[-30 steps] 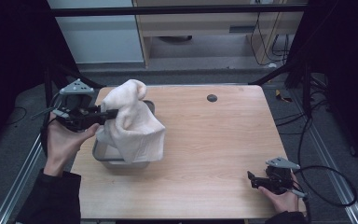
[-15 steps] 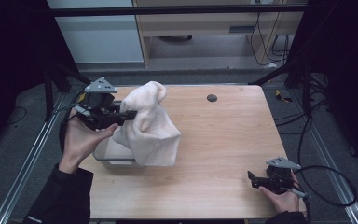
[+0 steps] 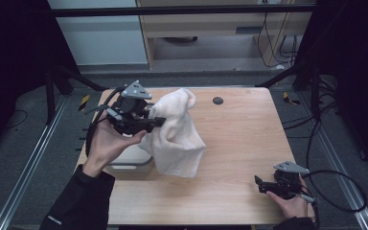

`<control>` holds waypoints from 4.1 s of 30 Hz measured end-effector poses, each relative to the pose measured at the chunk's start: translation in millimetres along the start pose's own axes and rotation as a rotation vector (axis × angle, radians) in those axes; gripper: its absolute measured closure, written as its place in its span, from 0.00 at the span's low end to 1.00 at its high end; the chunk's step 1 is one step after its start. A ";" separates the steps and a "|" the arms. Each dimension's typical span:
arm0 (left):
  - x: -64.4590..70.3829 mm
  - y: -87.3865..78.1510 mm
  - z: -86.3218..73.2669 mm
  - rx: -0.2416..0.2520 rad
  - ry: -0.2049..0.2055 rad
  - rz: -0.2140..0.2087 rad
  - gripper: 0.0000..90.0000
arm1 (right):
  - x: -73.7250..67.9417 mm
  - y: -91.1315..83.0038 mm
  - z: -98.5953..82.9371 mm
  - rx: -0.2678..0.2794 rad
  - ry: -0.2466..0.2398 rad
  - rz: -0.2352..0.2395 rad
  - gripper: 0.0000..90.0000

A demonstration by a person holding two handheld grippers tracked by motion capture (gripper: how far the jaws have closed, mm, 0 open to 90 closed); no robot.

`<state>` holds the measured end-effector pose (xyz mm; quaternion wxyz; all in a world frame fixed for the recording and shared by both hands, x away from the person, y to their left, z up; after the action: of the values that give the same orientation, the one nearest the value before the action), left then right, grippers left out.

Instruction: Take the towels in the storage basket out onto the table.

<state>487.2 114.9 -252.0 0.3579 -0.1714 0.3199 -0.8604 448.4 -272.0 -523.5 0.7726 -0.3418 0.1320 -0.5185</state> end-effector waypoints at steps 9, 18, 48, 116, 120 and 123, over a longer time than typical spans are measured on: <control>20.7 25.2 4.3 -0.034 0.041 -0.033 0.77 | 0.1 0.0 0.1 0.002 -0.006 0.002 0.09; 33.0 49.4 3.8 -0.056 0.059 -0.050 0.76 | 0.9 -0.3 0.2 0.008 -0.012 -0.003 0.09; 39.3 144.1 -25.9 -0.132 0.052 -0.071 0.75 | 0.5 0.1 -0.5 0.003 -0.025 -0.007 0.09; -13.9 90.0 -126.7 0.087 -0.143 0.048 0.23 | 0.3 -0.1 -1.4 0.004 -0.032 -0.023 0.07; -21.6 79.9 -140.5 0.119 -0.170 0.066 0.23 | 0.8 -0.8 -1.5 0.006 -0.034 -0.028 0.07; -28.2 75.0 -151.3 0.126 -0.190 0.080 0.23 | 0.9 -0.9 -1.5 0.007 -0.035 -0.029 0.07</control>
<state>465.2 159.6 -415.8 0.4308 -0.2166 0.2362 -0.8436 447.3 -273.6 -523.9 0.7683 -0.3500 0.1115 -0.5242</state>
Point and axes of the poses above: each handheld gripper's, and its own axes: y roughly forward along the jaws, z roughly out of its top, x roughly to its right, the point moved 5 cm from there along y, roughly forward along the jaws, and after that the axes turned 12 degrees about -y, right-handed, at the moved point
